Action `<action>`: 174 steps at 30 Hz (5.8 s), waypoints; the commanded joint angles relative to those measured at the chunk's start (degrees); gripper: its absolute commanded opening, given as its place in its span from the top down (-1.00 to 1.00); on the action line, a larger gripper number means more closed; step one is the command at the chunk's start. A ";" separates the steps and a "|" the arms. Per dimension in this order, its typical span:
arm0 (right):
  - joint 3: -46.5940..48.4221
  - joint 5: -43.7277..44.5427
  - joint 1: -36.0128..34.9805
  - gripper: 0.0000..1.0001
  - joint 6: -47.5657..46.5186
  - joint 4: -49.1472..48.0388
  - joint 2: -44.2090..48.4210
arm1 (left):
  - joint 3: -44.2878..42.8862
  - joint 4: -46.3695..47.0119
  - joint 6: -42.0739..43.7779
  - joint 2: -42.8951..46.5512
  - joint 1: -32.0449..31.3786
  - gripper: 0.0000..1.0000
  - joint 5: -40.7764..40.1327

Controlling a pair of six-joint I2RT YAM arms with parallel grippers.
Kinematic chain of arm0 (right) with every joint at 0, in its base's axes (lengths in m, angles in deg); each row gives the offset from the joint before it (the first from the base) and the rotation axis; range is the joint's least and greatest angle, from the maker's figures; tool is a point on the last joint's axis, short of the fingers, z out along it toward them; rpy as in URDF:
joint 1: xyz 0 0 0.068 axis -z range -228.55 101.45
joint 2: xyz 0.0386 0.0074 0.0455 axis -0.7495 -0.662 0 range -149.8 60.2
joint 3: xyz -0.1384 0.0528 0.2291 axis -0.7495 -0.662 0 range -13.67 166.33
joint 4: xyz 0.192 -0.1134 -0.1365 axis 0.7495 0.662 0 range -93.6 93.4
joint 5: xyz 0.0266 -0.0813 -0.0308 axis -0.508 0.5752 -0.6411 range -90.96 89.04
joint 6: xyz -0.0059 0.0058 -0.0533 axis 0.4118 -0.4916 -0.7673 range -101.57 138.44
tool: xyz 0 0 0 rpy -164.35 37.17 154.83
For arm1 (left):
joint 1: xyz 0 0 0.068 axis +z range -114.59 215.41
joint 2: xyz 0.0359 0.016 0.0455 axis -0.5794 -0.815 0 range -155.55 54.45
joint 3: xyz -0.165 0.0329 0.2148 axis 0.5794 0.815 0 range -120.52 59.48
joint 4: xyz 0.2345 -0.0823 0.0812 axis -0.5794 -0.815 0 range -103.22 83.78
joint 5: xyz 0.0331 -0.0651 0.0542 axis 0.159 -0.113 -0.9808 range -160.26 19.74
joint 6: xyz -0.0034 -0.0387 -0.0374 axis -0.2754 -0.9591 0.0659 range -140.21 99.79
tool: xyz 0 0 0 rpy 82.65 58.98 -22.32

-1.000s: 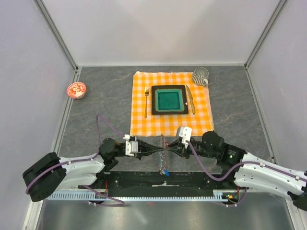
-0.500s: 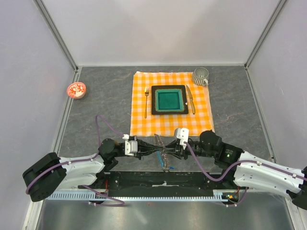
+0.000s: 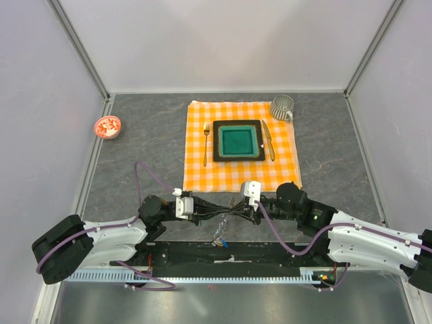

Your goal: Put the keys on the keyring

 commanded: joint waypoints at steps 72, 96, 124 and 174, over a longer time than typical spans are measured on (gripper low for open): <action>-7.29 10.79 -1.56 0.11 8.58 -8.03 6.25 | 6.48 14.30 -3.90 -4.63 -0.22 0.96 -12.10; -6.76 12.46 -1.48 0.34 7.52 -9.18 -1.58 | 5.60 17.13 -3.90 -3.67 -0.22 0.96 -12.02; -6.06 4.72 -1.57 1.00 8.22 -15.85 -7.46 | 5.16 24.34 -6.10 -7.19 -0.57 0.96 -11.75; -1.66 3.85 4.24 0.24 2.16 -3.55 -1.48 | 6.92 23.37 -2.06 -1.65 -3.13 0.96 -11.58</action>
